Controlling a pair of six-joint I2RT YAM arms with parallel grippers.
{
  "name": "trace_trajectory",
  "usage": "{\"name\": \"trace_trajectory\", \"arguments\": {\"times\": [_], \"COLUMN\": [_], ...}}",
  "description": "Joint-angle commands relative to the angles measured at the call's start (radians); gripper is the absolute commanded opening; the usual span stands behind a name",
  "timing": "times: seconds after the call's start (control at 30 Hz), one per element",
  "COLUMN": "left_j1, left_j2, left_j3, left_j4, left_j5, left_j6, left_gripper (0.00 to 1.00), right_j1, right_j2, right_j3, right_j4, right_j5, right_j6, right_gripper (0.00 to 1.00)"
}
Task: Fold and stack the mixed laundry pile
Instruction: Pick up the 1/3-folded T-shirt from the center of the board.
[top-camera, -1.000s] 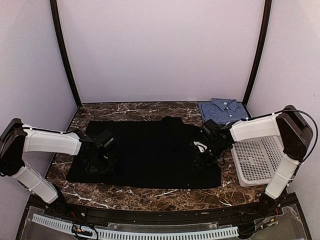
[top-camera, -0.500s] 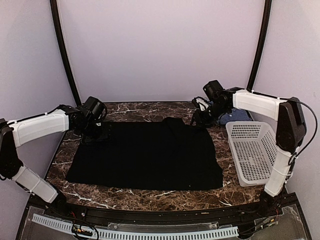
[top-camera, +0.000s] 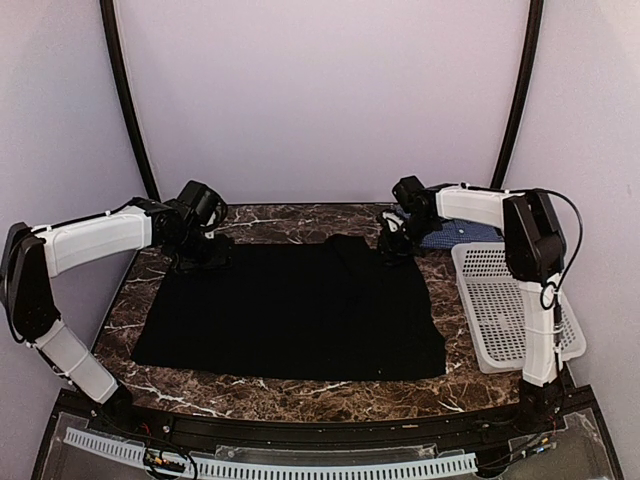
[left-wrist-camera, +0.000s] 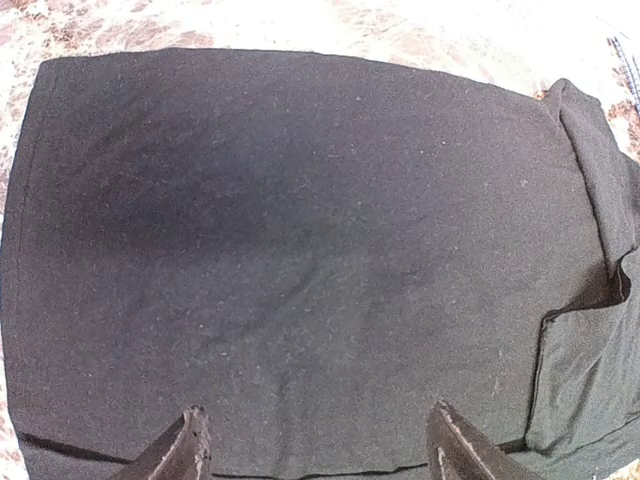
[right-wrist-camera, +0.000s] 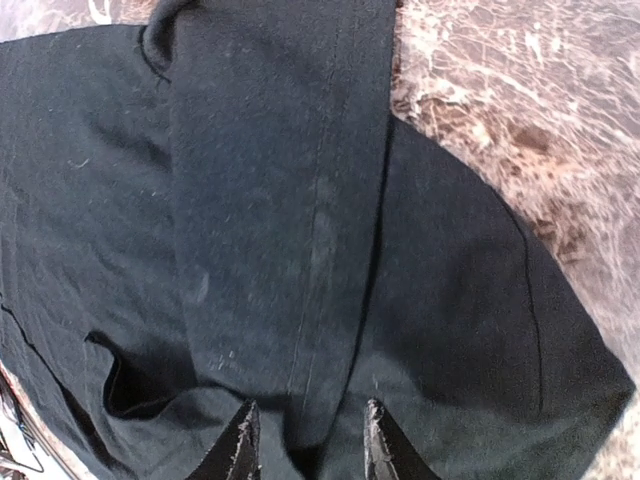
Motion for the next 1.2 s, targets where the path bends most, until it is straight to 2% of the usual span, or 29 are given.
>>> {"name": "trace_trajectory", "arguments": {"times": [0.0,0.33,0.57,0.67,0.73,0.8,0.97,1.17], "left_j1": [0.009,0.028,0.053,0.064,0.076,0.091,0.110,0.120], "left_j2": [0.000,0.012,0.033,0.037,0.039,0.041,0.044,0.058], "left_j3": [0.000,-0.017,0.001,0.004,0.004,0.003,0.004,0.003], "left_j4": [0.007,0.024,0.037,0.043,0.048,0.054,0.067,0.080], "left_j5": [-0.013,-0.019,-0.004,0.000,0.007,0.018,0.035,0.037], "left_j6": [0.022,0.016,0.025,0.031,0.034,0.034,0.026,0.016], "left_gripper": [0.73,0.73,0.73,0.73,0.73,0.73,0.72,0.72], "right_j1": [0.004,0.007,0.019,0.020,0.020,0.018,0.018,0.017], "right_j2": [0.052,0.139,0.187,0.191,0.189,0.181,0.169,0.283], "right_j3": [0.067,0.146,0.198,0.206,0.217,0.243,0.356,0.602], "right_j4": [0.001,-0.018,-0.045,-0.041,-0.042,-0.051,-0.050,-0.086], "right_j5": [-0.008,0.025,-0.021,-0.077,-0.074,-0.046,0.076,0.235], "right_j6": [-0.014,-0.029,-0.036,-0.033,-0.033,-0.040,-0.063,-0.114], "right_gripper": [0.33,0.32,0.31,0.24,0.12,0.00,0.00,0.00]}}
